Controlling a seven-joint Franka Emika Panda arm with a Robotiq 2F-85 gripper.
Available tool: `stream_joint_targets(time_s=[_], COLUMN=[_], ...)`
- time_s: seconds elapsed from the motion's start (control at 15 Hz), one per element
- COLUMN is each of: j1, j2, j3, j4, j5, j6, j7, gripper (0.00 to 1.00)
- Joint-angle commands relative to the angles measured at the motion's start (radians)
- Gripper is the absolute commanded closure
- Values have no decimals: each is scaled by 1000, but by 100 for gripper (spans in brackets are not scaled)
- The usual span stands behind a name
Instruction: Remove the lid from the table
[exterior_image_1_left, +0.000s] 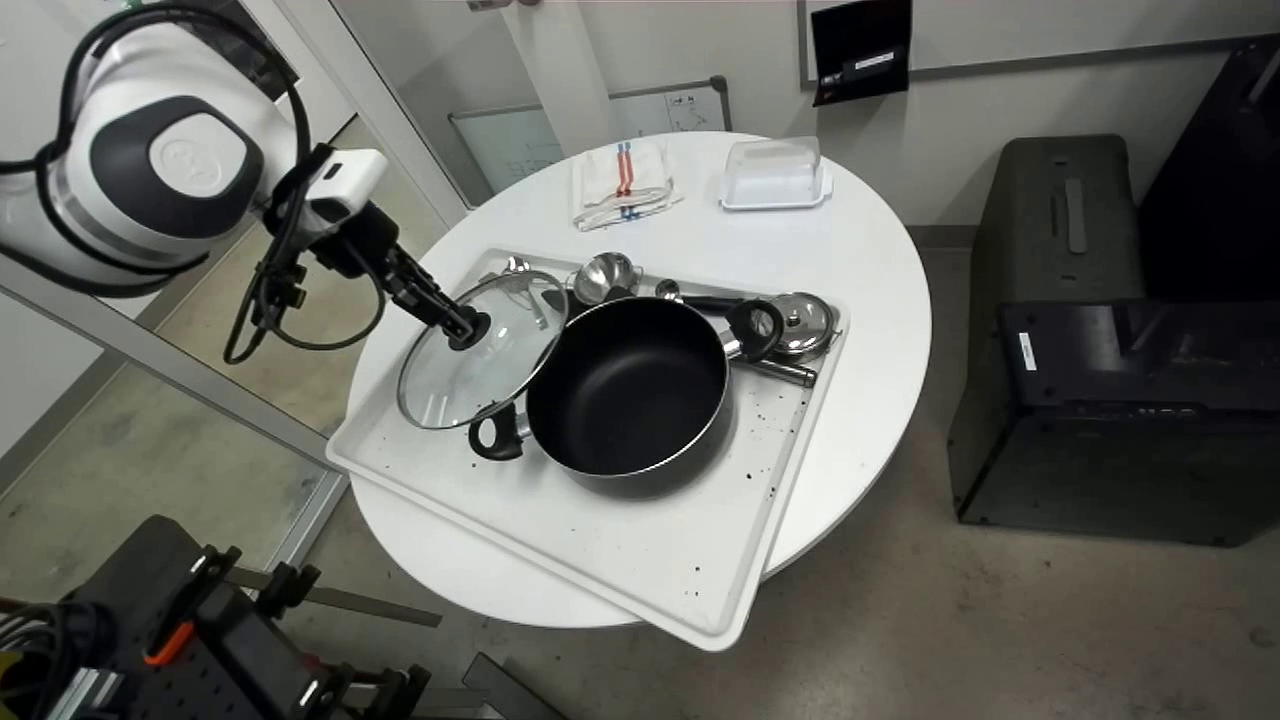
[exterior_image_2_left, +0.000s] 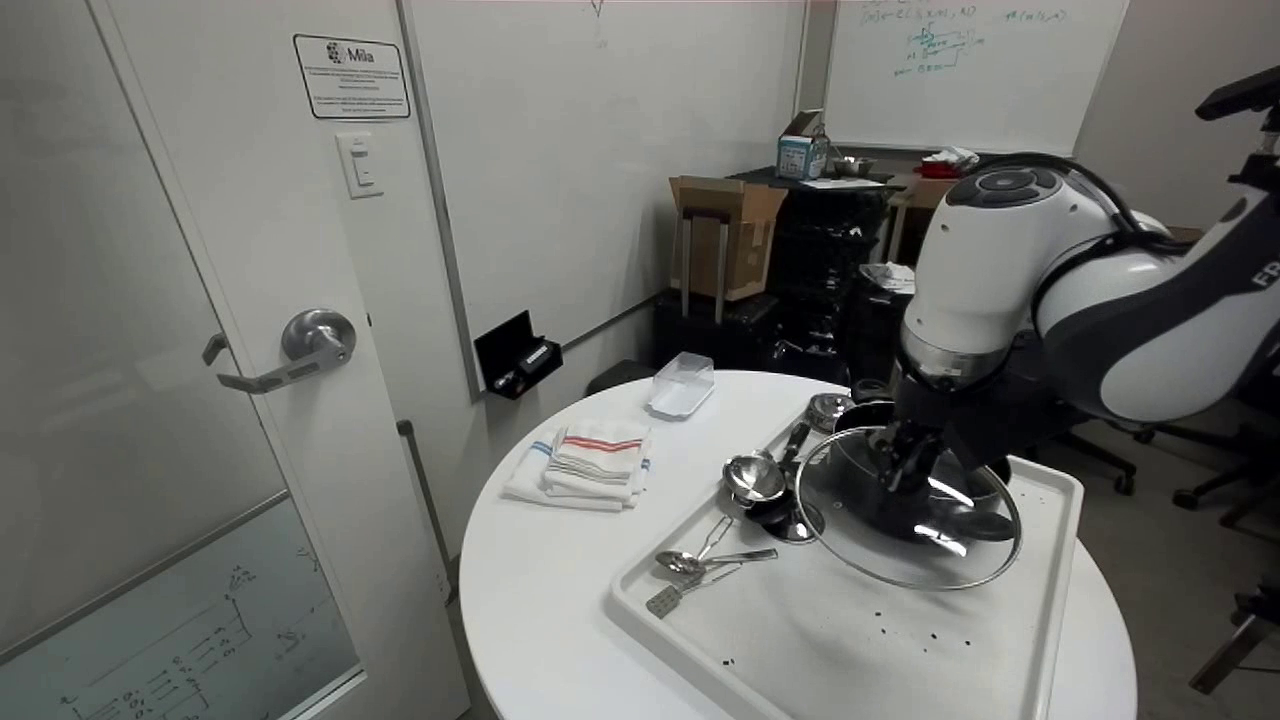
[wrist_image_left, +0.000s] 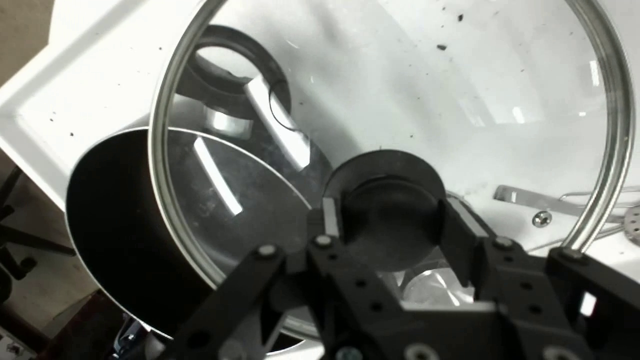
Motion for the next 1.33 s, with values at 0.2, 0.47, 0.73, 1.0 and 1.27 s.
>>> stream_joint_targets(time_s=[0.2,0.47,0.73,1.0,1.27], j1=[134,163,153,129,79], j2=[7,44,97,157,210], j3=[2,33,63,80,114], j4=[3,28,61,97,136], j5=[-122,-110,-89,-67,-35], j6=[1,0,4,14,15], j7=[158,180,172,147,118], gripper=[75,75,75,75,75])
